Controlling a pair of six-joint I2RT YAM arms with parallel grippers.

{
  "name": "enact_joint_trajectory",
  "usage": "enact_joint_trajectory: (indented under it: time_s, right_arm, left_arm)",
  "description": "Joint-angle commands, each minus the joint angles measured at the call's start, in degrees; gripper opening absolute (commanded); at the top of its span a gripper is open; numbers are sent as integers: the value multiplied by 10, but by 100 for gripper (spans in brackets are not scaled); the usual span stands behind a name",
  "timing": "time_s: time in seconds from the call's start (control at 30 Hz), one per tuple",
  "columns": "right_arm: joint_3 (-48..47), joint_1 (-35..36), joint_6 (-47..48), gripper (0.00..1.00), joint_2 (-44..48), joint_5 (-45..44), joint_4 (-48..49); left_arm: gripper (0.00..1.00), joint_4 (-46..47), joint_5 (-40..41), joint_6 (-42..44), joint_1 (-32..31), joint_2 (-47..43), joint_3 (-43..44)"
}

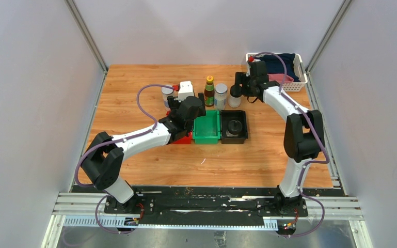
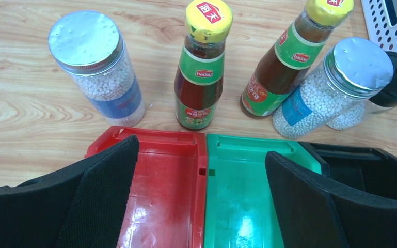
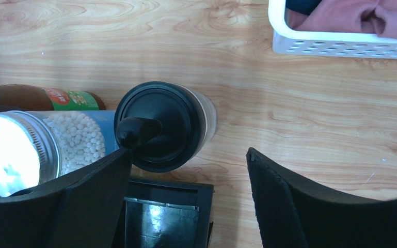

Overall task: Organize the condiment bottles
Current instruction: Pick up the bottle from the center of the board.

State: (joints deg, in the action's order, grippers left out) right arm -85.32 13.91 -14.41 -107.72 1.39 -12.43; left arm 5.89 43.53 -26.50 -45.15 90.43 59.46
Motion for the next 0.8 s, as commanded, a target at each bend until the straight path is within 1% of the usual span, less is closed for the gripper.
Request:
enact_joint_trajectory:
  time_s: [0.0, 0.33, 0.77]
  right_arm:
    - [20, -19, 2, 84, 8, -13, -36]
    - [27, -33, 1, 84, 17, -13, -36]
    - [14, -23, 31, 84, 70, 6, -34]
  left_arm:
    - [100, 9, 13, 0, -5, -6, 14]
    - [100, 9, 11, -3, -5, -6, 11]
    - [100, 8, 9, -11, -5, -9, 7]
